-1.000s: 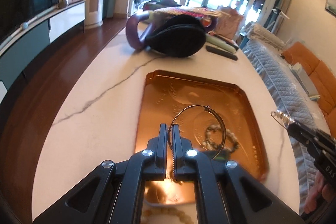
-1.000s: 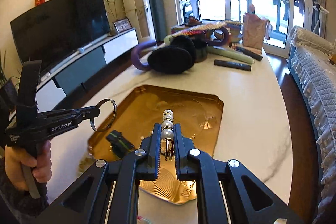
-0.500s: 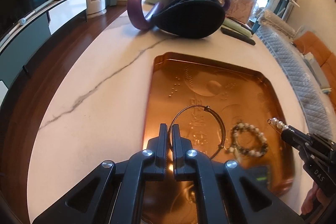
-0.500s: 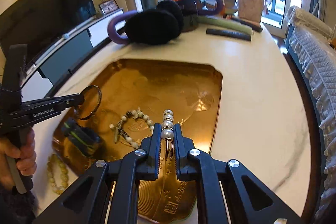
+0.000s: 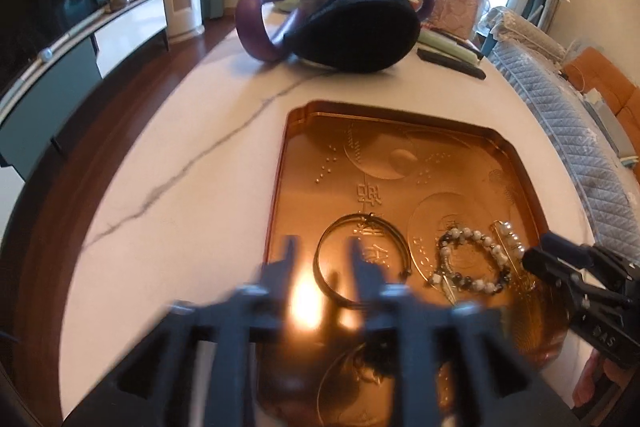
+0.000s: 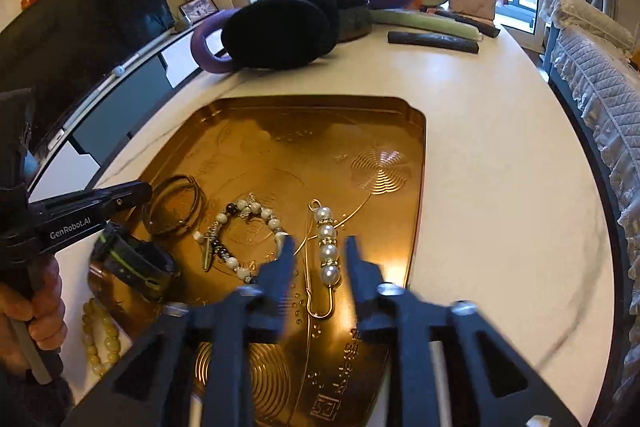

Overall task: Organize jewelry
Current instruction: 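Open both tools to release the bangle and pearl bracelet into the tray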

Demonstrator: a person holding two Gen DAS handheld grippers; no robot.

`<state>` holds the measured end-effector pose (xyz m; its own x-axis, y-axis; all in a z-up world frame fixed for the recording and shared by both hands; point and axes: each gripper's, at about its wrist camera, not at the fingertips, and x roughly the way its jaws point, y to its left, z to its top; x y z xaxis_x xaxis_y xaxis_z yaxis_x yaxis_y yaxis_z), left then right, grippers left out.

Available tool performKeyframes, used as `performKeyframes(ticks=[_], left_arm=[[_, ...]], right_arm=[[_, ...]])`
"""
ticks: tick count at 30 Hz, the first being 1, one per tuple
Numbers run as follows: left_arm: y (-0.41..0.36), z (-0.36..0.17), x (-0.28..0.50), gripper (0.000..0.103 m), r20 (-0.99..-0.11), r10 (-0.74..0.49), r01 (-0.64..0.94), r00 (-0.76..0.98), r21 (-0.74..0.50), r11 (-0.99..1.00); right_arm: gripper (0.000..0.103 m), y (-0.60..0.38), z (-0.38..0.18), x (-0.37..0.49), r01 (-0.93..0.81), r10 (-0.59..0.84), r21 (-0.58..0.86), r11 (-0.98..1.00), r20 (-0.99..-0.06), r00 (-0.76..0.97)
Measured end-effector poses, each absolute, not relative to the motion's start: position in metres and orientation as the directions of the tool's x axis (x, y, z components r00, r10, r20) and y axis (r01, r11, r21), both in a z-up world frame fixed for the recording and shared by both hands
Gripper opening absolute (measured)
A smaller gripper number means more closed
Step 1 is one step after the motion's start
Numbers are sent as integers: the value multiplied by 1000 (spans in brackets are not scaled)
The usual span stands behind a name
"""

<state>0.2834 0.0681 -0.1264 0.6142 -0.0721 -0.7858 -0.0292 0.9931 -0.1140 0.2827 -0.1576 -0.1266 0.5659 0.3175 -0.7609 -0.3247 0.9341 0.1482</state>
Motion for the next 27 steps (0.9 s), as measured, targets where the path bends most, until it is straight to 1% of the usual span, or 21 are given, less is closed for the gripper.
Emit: performKeyframes(ticks=[1, 3, 4, 6, 8, 9, 10, 11, 12, 15, 20, 27], left_arm=[[69, -121, 278, 65, -773, -60, -33, 631, -104, 994], [70, -113, 269, 67, -761, -54, -32, 647, -97, 995], [70, -110, 266, 67, -761, -56, -32, 647, -101, 994], [70, -103, 256, 68, -756, -72, -30, 651, -121, 992], [69, -97, 246, 69, -749, -83, -28, 658, -134, 991], [68, -93, 239, 70, -745, -83, -28, 662, -136, 990], [67, -89, 233, 71, -742, -86, -27, 665, -139, 990], [66, -86, 226, 72, -738, -92, -25, 668, -145, 989], [64, -83, 221, 73, -736, -96, -23, 671, -150, 988], [59, -74, 197, 75, -729, -110, -7, 676, -156, 988], [46, -57, 159, 77, -708, -118, 32, 696, -134, 990], [43, -49, 125, 78, -741, -158, 39, 652, -175, 984]], right_arm=[[60, -159, -123, 279, -327, 313, 137, 935, -753, 579], [63, -163, -118, 272, -332, 315, 132, 934, -744, 589], [66, -166, -115, 269, -336, 325, 142, 931, -741, 587], [70, -171, -109, 262, -349, 362, 178, 920, -728, 583], [73, -171, -102, 252, -359, 371, 178, 916, -715, 593], [79, -171, -98, 249, -360, 366, 168, 918, -710, 602], [93, -169, -93, 241, -362, 358, 151, 920, -700, 618], [100, -169, -89, 235, -362, 354, 143, 921, -692, 629], [103, -168, -84, 228, -360, 352, 138, 923, -680, 643], [103, -168, -73, 211, -377, 396, 179, 909, -657, 642], [103, -163, -66, 188, -387, 408, 189, 902, -666, 625], [103, -174, -49, 157, -374, 453, 270, 887, -661, 598]])
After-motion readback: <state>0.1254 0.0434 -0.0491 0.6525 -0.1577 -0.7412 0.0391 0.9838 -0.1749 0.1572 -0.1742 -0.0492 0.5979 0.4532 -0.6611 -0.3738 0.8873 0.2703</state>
